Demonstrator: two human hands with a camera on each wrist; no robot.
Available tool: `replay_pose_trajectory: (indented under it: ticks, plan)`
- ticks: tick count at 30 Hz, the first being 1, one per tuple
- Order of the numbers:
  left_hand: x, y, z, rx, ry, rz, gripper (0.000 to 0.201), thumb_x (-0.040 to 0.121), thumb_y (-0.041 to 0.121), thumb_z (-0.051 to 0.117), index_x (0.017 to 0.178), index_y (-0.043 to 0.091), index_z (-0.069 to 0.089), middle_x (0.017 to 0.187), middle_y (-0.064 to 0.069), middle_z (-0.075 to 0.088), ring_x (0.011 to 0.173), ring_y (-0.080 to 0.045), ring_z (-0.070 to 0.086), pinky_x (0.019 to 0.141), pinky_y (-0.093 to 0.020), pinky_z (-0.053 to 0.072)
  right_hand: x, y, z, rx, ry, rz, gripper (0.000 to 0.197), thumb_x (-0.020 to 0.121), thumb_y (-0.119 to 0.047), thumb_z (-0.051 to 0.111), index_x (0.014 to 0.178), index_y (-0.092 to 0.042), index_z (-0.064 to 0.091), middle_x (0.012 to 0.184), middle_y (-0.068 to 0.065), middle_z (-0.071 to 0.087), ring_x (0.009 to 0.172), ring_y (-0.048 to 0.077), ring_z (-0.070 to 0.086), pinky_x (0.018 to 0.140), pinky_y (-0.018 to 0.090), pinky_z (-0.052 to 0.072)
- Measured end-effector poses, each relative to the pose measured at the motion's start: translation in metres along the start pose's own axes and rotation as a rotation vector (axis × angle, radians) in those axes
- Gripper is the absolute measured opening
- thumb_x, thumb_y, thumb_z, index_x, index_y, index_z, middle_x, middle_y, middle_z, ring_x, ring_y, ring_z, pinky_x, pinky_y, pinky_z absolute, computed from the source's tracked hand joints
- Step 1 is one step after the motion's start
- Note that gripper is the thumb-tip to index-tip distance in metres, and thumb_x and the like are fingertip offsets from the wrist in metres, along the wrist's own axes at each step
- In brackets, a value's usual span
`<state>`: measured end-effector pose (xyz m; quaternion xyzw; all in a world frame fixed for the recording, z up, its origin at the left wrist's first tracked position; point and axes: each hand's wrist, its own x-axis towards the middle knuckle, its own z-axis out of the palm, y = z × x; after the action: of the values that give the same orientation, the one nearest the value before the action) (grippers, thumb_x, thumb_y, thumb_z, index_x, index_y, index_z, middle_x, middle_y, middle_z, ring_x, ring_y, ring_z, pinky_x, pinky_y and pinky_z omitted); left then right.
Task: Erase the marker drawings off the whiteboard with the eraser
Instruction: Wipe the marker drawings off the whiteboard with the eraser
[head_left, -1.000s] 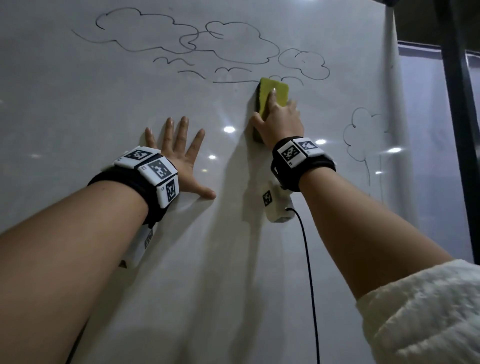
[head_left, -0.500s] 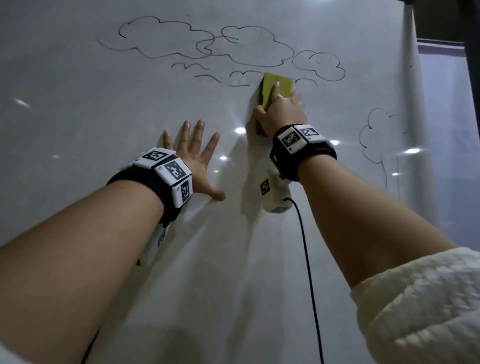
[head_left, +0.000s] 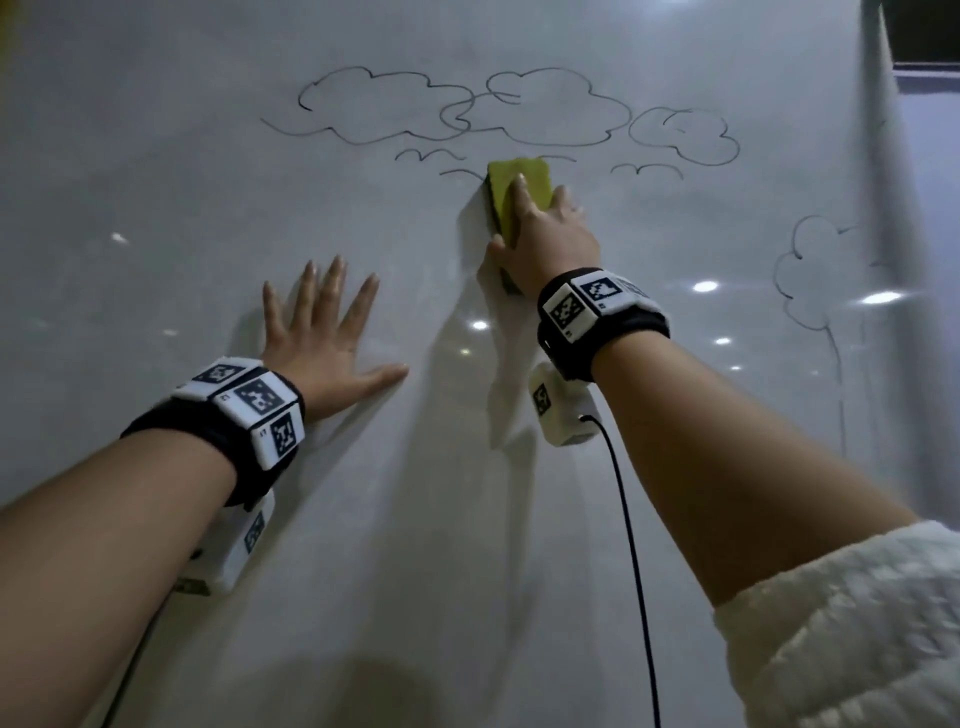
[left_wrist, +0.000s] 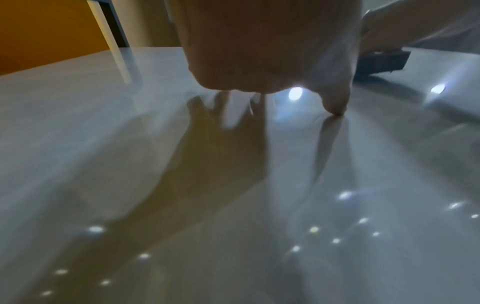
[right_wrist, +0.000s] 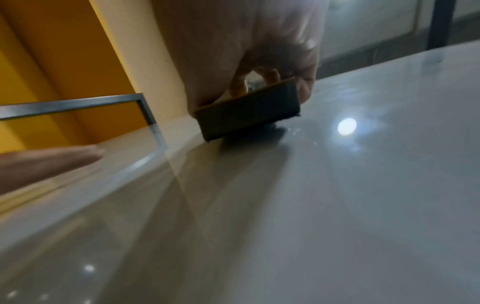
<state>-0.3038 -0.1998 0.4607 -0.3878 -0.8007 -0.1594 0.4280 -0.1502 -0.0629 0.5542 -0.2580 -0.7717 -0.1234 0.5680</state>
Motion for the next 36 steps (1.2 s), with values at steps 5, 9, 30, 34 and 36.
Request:
replay_pose_trajectory:
  ticks: [5,9,30,34,36]
  plan:
    - [0.003,-0.004,0.005,-0.059,-0.038,0.009,0.102,0.062,0.079,0.013,0.14,0.03,-0.031,0.148,-0.001,-0.039,0.137,-0.023,-0.035,0.107,-0.056,-0.02,0.005,-0.028,0.009,0.036,0.009,0.012,0.074,0.091,-0.044,0.049,0.151,-0.022,0.012,0.147,0.017,0.022,0.131,0.035,0.032,0.099,0.04,0.039]
    - [0.004,-0.005,0.005,-0.031,-0.051,0.024,0.1,0.077,0.082,0.025,0.142,0.029,-0.029,0.147,-0.002,-0.04,0.137,-0.025,-0.035,0.106,-0.058,-0.019,0.009,-0.035,0.007,-0.018,0.011,-0.045,0.073,0.091,-0.046,0.051,0.151,-0.025,0.014,0.147,0.016,0.022,0.129,0.035,0.033,0.096,0.043,0.041]
    - [0.001,-0.005,0.004,-0.011,-0.033,0.037,0.095,0.082,0.076,0.025,0.141,0.027,-0.031,0.148,-0.006,-0.039,0.137,-0.028,-0.035,0.105,-0.059,-0.021,0.026,-0.066,0.005,-0.074,0.03,-0.046,0.072,0.092,-0.045,0.048,0.151,-0.022,0.014,0.145,0.017,0.024,0.128,0.037,0.033,0.098,0.045,0.038]
    - [-0.001,-0.006,0.006,-0.004,-0.014,0.042,0.094,0.083,0.075,0.023,0.142,0.026,-0.031,0.148,-0.007,-0.039,0.137,-0.028,-0.034,0.105,-0.059,-0.02,0.021,-0.076,0.005,-0.063,-0.014,-0.06,0.072,0.092,-0.046,0.047,0.151,-0.021,0.013,0.145,0.018,0.024,0.127,0.037,0.036,0.097,0.043,0.039]
    - [0.0,-0.006,0.005,-0.012,-0.028,0.042,0.095,0.082,0.076,0.024,0.141,0.026,-0.031,0.148,-0.007,-0.039,0.137,-0.028,-0.034,0.105,-0.059,-0.02,0.018,-0.078,0.008,-0.109,-0.023,-0.153,0.074,0.091,-0.047,0.05,0.15,-0.022,0.013,0.143,0.017,0.027,0.124,0.036,0.039,0.093,0.043,0.042]
